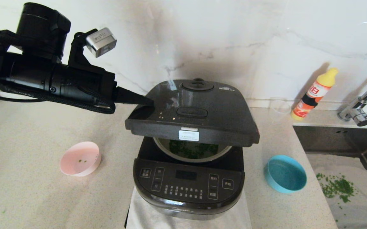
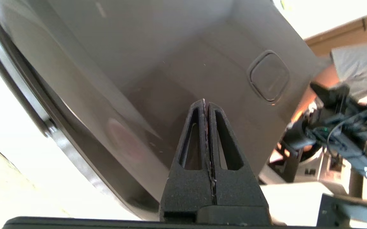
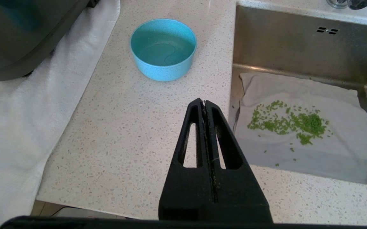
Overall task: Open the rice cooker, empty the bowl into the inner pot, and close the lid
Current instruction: Close the rice cooker
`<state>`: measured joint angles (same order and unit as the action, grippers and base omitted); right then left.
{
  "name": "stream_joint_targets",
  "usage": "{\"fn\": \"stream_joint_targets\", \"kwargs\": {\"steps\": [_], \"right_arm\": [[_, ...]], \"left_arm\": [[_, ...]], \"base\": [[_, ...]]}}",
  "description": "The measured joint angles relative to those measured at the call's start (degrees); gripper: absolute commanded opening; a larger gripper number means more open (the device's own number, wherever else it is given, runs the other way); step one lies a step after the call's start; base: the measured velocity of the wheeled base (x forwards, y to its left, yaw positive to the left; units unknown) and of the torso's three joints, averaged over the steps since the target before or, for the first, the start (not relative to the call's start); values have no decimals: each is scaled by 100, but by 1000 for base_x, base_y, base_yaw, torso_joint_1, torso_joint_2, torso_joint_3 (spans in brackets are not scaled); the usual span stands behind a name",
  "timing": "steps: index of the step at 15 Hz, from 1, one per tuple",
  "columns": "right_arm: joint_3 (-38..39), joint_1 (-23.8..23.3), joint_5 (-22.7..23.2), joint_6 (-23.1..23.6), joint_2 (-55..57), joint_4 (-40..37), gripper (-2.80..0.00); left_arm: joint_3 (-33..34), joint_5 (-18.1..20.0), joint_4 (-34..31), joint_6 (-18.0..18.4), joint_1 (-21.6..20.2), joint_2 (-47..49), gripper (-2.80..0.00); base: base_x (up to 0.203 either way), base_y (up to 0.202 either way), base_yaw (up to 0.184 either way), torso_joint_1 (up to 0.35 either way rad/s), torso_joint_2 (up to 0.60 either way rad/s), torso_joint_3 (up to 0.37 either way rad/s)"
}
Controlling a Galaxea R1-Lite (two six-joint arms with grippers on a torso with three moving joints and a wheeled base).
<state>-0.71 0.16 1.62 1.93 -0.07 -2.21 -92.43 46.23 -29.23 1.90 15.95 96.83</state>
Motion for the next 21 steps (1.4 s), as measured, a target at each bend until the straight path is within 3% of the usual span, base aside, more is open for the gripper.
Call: {"fn": "stream_joint_targets", "kwargs": {"steps": [14,21], "right_arm": [[0,0,0,2,0,0,-280],[0,0,3,0,0,0,-280]], "left_arm": [[1262,-114,166,167,136,90,-280],[1499,-228,294,169,138,241,-280]], "base": [[0,0,0,0,0,0],[0,0,0,0,0,0]]}}
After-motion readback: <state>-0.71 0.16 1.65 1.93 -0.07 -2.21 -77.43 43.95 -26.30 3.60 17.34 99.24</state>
